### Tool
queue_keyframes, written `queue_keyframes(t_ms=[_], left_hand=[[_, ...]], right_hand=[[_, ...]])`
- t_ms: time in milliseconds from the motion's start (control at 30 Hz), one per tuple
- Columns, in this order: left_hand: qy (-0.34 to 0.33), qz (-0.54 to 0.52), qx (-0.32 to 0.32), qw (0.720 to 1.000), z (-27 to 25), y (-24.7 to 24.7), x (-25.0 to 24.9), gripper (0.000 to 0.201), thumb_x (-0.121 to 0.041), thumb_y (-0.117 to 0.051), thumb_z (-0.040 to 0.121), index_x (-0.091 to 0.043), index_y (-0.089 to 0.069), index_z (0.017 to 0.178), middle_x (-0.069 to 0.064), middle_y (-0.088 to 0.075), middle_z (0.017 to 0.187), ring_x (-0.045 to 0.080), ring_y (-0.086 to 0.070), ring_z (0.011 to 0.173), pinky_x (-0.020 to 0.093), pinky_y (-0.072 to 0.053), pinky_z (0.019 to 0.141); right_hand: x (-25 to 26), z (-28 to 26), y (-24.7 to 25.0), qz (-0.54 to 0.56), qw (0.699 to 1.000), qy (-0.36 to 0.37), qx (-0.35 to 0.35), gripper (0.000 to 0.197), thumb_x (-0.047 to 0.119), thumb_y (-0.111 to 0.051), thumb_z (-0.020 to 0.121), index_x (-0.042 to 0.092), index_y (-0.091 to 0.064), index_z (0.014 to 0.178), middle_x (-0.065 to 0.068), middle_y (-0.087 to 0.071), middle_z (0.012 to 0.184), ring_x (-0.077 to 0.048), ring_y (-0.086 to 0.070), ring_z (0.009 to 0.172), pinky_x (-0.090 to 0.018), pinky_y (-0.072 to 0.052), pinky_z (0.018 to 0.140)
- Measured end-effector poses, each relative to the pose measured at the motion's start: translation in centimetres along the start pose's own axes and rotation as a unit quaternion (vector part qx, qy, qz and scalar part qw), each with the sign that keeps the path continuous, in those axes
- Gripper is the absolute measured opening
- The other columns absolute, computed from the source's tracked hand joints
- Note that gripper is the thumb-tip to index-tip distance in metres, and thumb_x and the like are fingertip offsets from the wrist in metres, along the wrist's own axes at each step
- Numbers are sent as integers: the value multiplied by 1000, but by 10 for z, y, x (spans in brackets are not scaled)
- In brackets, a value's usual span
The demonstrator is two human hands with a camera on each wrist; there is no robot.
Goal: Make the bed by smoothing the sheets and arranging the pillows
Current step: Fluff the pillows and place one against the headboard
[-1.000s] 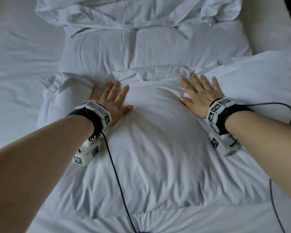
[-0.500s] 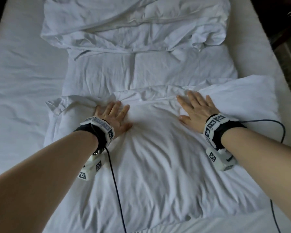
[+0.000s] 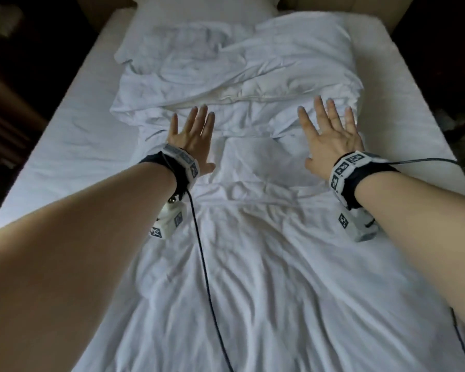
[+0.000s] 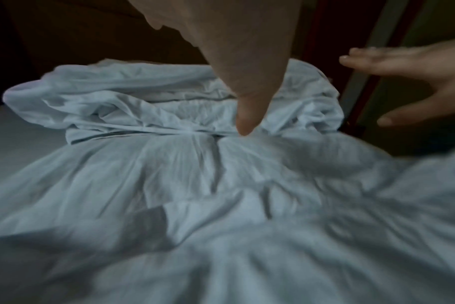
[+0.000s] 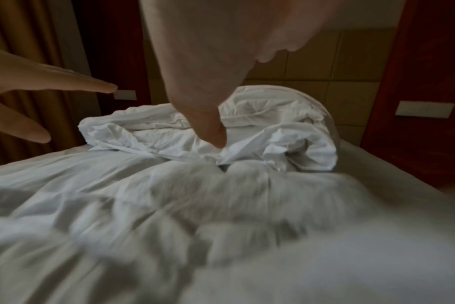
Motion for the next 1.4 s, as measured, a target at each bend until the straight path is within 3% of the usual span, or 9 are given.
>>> queue_keyframes(t_ms=[467, 667, 900, 1000, 1100, 1167, 1233, 1300, 1400], left_hand=[[84, 54, -25, 995, 61, -21, 34, 140, -65, -76, 65, -11, 19, 152, 9, 22, 160, 27, 11, 149, 60, -2, 117], [58, 64, -57, 995, 117, -13, 39, 154, -70, -80, 51, -14, 23, 150, 10, 26, 159, 28, 13, 149, 62, 1, 115], [39, 97, -65, 992, 182, -53, 59, 165, -76, -80, 40, -23, 35, 145, 18, 27, 156, 40, 11, 147, 72, -3, 110], [57, 76, -130, 987, 200, -55, 67, 150, -82, -68, 52, -21, 28, 148, 18, 22, 158, 41, 8, 147, 71, -2, 111], [66, 53, -147, 985, 219, -58, 78, 130, -63, -71, 67, -8, 10, 152, 16, 1, 161, 35, -6, 148, 64, -4, 115], [48, 15, -105, 993, 229, -67, 74, 93, -37, -71, 80, 2, -16, 145, 20, -27, 150, 34, -31, 138, 54, -22, 113], [34, -2, -67, 997, 236, -78, 65, 57, -21, -58, 90, 4, -31, 134, 22, -41, 136, 38, -45, 124, 49, -37, 100], [12, 20, -37, 999, 239, -88, 56, 43, -14, -43, 97, 7, -33, 133, 26, -45, 132, 44, -52, 117, 52, -46, 89], [-5, 47, -10, 999, 245, -98, 52, 39, -10, -35, 99, 7, -36, 134, 26, -50, 130, 47, -56, 113, 55, -50, 86]], right_hand=[[-39, 133, 7, -8, 992, 73, -98, 125, 49, -78, 70, 30, 15, 151, -10, 21, 160, -33, 13, 148, -60, 2, 116], [-19, 158, -11, 13, 997, 56, -56, 129, 61, -74, 66, 28, 15, 152, -11, 21, 160, -38, 14, 147, -64, 3, 114], [-28, 173, -86, -29, 999, -12, 20, 148, 87, -65, 47, 34, 33, 144, -15, 28, 156, -47, 15, 144, -73, 1, 108], [-34, 181, -82, -57, 993, -38, -96, 137, 85, -62, 56, 33, 26, 148, -19, 16, 159, -48, 3, 145, -74, -6, 107], [-38, 198, -75, -73, 982, -62, -160, 130, 66, -74, 62, 26, 11, 153, -18, 2, 161, -46, -7, 145, -75, -8, 107], [-36, 215, -86, -69, 989, -74, -110, 122, 55, -74, 70, 22, 10, 153, -14, -6, 161, -41, -15, 145, -73, -12, 108], [-22, 226, -101, -38, 997, -57, -47, 108, 32, -72, 78, 17, 3, 154, -18, -23, 155, -43, -36, 133, -67, -31, 103], [-8, 230, -114, -2, 999, -40, -8, 86, 9, -60, 85, 13, -8, 154, -24, -41, 141, -47, -53, 112, -58, -46, 88], [2, 234, -124, 5, 998, -49, 46, 68, 0, -47, 90, 13, -20, 152, -27, -54, 124, -46, -59, 103, -49, -49, 79]])
Point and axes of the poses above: each hand's wrist, its own z-axis towards the middle knuckle, its own y-axis out of the back of the hand, x = y × z, the point moved 6 cm from there along z, towards the middle knuckle
